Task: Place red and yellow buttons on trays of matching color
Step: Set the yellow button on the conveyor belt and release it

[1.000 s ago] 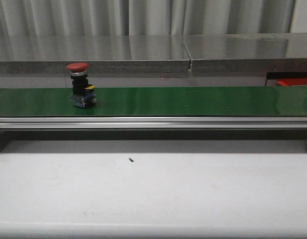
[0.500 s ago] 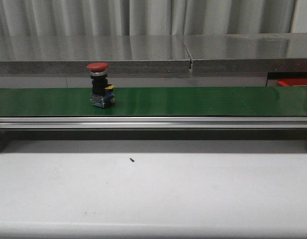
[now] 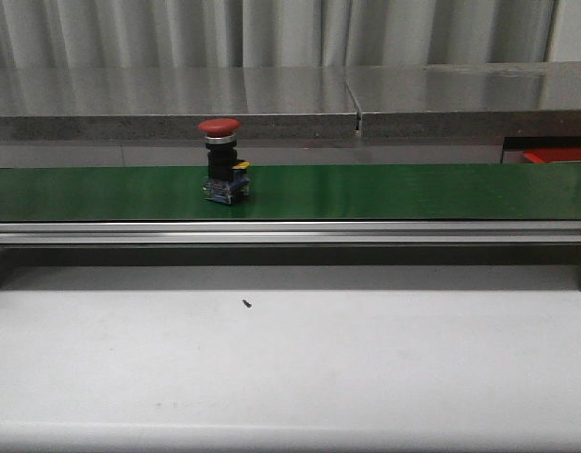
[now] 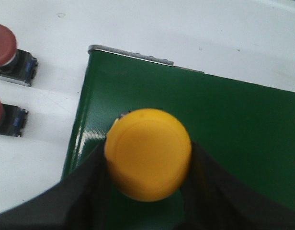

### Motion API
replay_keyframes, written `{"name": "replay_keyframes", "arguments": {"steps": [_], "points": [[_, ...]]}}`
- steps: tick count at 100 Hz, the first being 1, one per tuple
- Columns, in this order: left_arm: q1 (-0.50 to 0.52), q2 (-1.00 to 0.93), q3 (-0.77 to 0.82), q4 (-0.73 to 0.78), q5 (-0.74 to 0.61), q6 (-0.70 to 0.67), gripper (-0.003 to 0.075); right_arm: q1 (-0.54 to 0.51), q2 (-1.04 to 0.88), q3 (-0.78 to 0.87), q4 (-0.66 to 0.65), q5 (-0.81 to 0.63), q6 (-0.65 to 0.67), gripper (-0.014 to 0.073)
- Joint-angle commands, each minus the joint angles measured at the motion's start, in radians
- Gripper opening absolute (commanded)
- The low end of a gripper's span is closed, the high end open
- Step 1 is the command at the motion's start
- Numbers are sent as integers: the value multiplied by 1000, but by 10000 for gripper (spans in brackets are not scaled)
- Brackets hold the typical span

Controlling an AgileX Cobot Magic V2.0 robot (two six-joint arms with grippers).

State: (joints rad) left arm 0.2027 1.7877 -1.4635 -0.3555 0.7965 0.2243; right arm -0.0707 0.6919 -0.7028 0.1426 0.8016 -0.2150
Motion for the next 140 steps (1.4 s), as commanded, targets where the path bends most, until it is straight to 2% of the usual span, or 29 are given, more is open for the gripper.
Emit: {"name": "replay_keyframes", "arguments": {"steps": [1,18,27,36,40,42,45,52,56,70,105,119,140], "points": [[-19,-24,-27,-12,-46,-6,-18,0,-3,-23,4,-54,-4,-117],[-23,25,-27,-10,-39,-6,-13,0,-3,-23,4,-54,-4,-117],[-23,30,-27,-10,-24,-6,43,0,-3,-23,4,-54,-4,-117],[-24,30,-27,-16,-14,24,202,0,-3,-23,4,-54,-4,-117],[-24,28,-27,-28,-9,34,312,0,-3,-23,4,-54,-4,-117],[-24,26,-27,-38,-9,38,394,0,-3,-23,4,-54,-4,-117],[-24,24,-27,-48,-9,44,457,0,-3,-23,4,-54,-4,-117],[-24,14,-27,-64,-11,44,665,0,-3,-23,4,-54,-4,-117],[-28,12,-34,-66,-8,44,724,0,-3,-23,4,-54,-4,-117],[-44,-6,-72,-66,12,47,650,0,-3,-23,4,-54,-4,-117],[-154,-164,-72,-63,31,75,648,0,-3,-23,4,-54,-4,-117],[-199,-283,14,-63,-26,91,648,0,-3,-23,4,-54,-4,-117],[-229,-528,264,-63,-180,100,648,0,-3,-23,-8,-55,-4,-117]]}}
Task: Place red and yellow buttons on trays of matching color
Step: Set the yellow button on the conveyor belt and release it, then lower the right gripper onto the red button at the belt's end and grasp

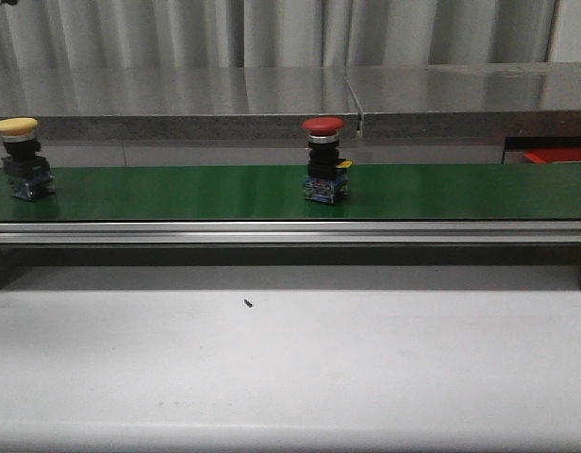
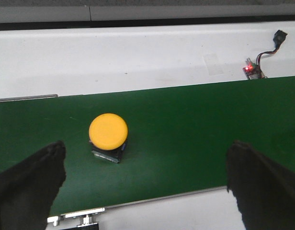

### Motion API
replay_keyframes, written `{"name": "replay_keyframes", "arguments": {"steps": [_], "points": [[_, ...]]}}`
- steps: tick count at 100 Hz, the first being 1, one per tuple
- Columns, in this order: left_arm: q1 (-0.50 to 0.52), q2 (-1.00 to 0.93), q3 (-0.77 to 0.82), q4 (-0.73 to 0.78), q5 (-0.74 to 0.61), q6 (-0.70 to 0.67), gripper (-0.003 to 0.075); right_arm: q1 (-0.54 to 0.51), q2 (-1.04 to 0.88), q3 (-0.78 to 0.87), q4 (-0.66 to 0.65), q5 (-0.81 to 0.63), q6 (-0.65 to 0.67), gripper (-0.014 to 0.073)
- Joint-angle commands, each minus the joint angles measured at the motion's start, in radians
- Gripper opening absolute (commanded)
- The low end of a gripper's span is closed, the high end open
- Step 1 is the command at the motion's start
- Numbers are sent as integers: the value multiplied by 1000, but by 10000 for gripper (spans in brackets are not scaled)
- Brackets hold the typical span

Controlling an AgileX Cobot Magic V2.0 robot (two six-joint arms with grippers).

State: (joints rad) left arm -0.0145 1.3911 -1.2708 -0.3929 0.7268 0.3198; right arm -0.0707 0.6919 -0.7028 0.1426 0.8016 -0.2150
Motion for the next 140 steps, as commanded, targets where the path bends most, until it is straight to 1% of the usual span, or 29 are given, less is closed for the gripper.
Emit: {"name": "replay_keyframes", "arguments": {"steps": [1,13,27,34,43,48,57,74,76,79,86,90,91,93,98,100,103,106,117,140], "points": [[-12,-141,90,-25,-115,4,648,0,-3,-23,-8,-55,-4,-117],[-12,-303,248,-25,-174,4,647,0,-3,-23,-9,-54,-4,-117],[-12,-476,419,-25,-211,4,622,0,-3,-23,-9,-54,-4,-117],[-12,-552,491,-25,-223,4,596,0,-3,-23,-9,-54,-4,-117],[-12,-632,573,-25,-234,4,538,0,-3,-23,-9,-55,-4,-117],[-12,-680,612,-25,-240,4,487,0,-3,-23,-9,-58,-4,-117],[-12,-739,671,-25,-249,4,341,0,-3,-23,-9,-61,-4,-117],[-12,-791,724,-28,-261,4,3,0,-3,-23,-8,-53,-4,-108],[-12,-791,724,-28,-262,4,-21,0,-3,-23,-8,-49,-4,-95],[-12,-791,724,-28,-263,4,-17,0,-3,-23,-7,-42,-4,-68],[-12,-791,724,-28,-270,4,-19,0,-3,-23,-6,-32,-4,55],[-12,-791,724,-28,-270,4,-19,0,-3,-23,-2,-31,-4,165],[-12,-791,724,-28,-270,4,-19,0,-3,-23,1,-31,-4,206],[-12,-791,724,-28,-270,4,-19,0,-3,-23,6,-31,-4,250],[-12,-791,724,-28,-270,4,-19,0,-3,-23,19,-37,-4,431],[-12,-791,724,-28,-270,4,-19,0,-3,-23,21,-44,-4,474],[-12,-791,724,-28,-270,4,-19,0,-3,-23,22,-53,-4,566],[-12,-791,724,-28,-270,4,-19,0,-2,-27,23,-58,-4,621],[-12,-791,724,-28,-270,4,-19,0,57,-59,23,-46,-6,577],[-12,-791,724,-28,-270,4,-19,3,301,-205,23,-32,-20,576]]}}
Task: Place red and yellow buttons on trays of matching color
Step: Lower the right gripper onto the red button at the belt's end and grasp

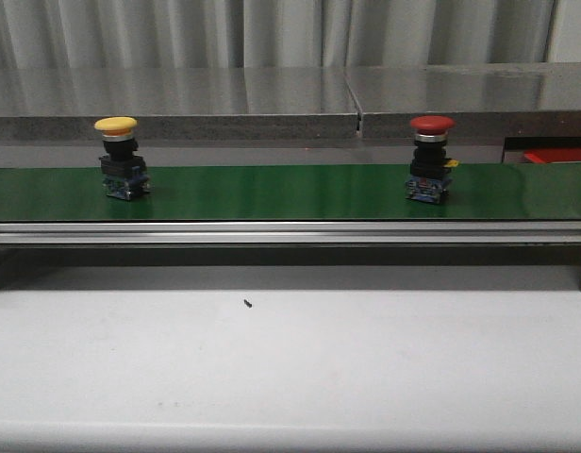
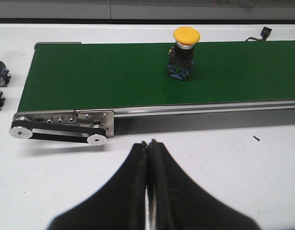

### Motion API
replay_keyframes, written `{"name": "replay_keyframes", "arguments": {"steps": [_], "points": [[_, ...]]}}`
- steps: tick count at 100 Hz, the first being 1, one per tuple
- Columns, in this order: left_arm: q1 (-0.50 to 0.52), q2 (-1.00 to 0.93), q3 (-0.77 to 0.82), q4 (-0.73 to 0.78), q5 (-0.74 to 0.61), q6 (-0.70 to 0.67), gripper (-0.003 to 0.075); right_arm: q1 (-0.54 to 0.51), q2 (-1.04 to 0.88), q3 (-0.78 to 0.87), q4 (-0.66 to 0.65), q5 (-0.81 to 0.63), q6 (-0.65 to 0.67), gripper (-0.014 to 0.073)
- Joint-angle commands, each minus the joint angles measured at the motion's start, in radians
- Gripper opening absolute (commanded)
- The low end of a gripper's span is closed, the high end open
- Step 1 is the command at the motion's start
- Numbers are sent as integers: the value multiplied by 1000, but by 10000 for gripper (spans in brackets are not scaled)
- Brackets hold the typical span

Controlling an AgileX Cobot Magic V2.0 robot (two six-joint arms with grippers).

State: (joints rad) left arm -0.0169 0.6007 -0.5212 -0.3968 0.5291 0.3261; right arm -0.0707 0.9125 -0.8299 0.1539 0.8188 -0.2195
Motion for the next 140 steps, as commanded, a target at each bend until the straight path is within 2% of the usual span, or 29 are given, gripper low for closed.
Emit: {"name": "replay_keyframes", "arguments": {"steps": [1,48,102,111,121,128,140], "points": [[-10,0,-25,-24,-72,-2,-19,4,88,-87,12,-48,-18,576],[-10,0,-25,-24,-72,-2,-19,103,573,-377,12,-31,-37,576],[-10,0,-25,-24,-72,-2,-19,116,873,-678,12,26,-55,565],[-10,0,-25,-24,-72,-2,-19,116,901,-707,12,41,-55,491],[-10,0,-25,-24,-72,-2,-19,115,921,-724,12,63,-55,304],[-10,0,-25,-24,-72,-2,-19,110,921,-736,12,88,-55,206],[-10,0,-25,-24,-72,-2,-19,80,921,-804,12,146,-55,186]]}}
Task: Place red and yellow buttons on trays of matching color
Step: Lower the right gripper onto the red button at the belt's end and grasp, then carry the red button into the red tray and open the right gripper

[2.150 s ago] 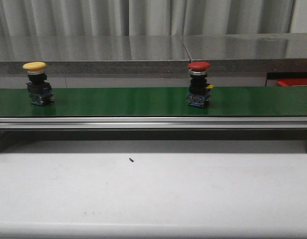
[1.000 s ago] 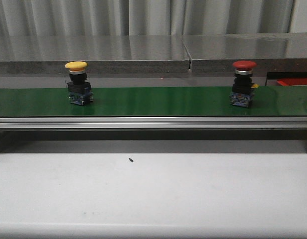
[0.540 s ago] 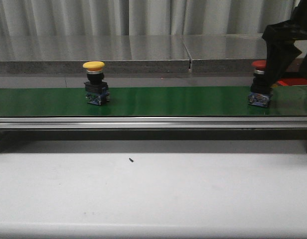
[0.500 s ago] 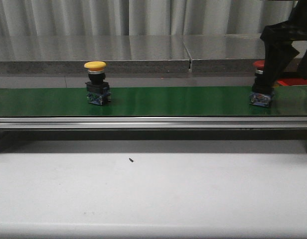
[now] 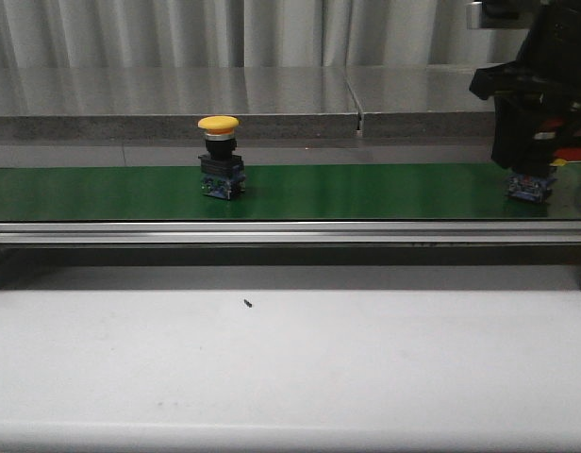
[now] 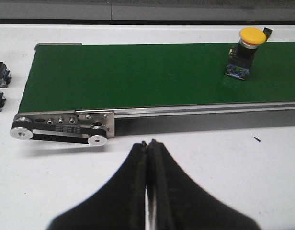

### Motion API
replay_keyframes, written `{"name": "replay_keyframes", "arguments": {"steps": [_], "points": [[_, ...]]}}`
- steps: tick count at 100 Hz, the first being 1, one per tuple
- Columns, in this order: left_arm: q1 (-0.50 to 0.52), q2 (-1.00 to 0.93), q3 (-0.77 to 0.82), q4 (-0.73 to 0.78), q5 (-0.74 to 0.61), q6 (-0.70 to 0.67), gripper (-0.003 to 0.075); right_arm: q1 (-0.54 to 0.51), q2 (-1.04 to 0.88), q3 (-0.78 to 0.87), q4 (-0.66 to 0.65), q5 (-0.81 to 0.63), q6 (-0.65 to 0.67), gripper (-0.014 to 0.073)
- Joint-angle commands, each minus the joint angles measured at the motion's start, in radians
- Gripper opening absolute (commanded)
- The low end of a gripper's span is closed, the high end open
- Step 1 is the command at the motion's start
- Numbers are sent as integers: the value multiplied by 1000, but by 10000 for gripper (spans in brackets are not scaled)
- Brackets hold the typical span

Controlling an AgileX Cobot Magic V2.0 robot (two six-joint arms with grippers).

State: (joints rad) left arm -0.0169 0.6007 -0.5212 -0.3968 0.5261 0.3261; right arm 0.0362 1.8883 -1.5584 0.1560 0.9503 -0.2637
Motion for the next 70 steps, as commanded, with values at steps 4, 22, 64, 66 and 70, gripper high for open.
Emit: {"name": "replay_keyframes", "arguments": {"steps": [4,22,64,66,70], "points": [[-10,0,-25,-24,-69,-2,-19,-47,-55,-110,9,36,-11,186],[-10,0,-25,-24,-69,-2,-19,-190,-55,-254,9,98,-9,186],[-10,0,-25,-24,-69,-2,-19,-507,45,-411,10,110,17,186],[-10,0,-25,-24,-69,-2,-19,-515,56,-414,11,106,17,186],[-10,0,-25,-24,-69,-2,-19,-525,80,-424,12,99,17,186]]}}
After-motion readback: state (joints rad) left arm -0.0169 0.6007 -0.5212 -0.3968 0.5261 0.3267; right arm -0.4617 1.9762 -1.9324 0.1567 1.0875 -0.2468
